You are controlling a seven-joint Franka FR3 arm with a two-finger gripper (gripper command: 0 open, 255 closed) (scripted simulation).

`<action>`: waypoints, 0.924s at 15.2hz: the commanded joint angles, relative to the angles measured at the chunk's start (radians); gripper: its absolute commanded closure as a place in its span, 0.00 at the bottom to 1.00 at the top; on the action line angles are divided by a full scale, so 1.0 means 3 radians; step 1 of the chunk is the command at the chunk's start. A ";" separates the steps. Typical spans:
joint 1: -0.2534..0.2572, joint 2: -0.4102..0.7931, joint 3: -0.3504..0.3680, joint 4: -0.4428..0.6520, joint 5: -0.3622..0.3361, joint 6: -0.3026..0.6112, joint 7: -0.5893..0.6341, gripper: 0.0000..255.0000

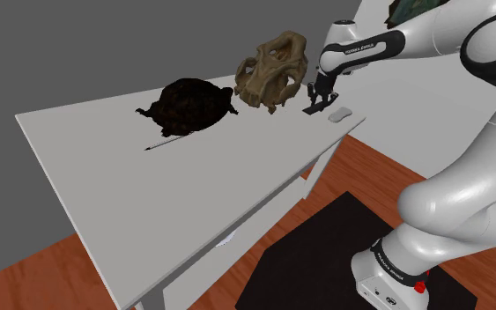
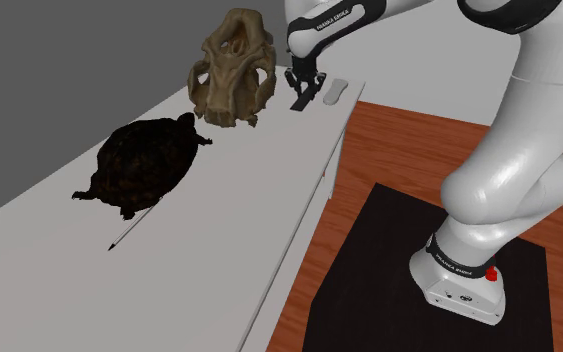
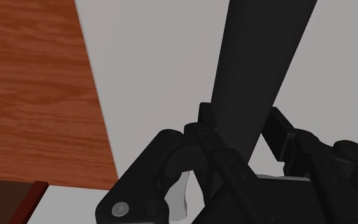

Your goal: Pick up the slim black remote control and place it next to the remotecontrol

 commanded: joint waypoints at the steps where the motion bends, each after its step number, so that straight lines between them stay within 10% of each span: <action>1: -0.0009 0.0044 -0.0015 -0.0002 -0.0024 0.0046 -0.0004 1.00; 14: 0.0040 0.0339 -0.0099 -0.0192 -0.0267 0.0482 0.0228 1.00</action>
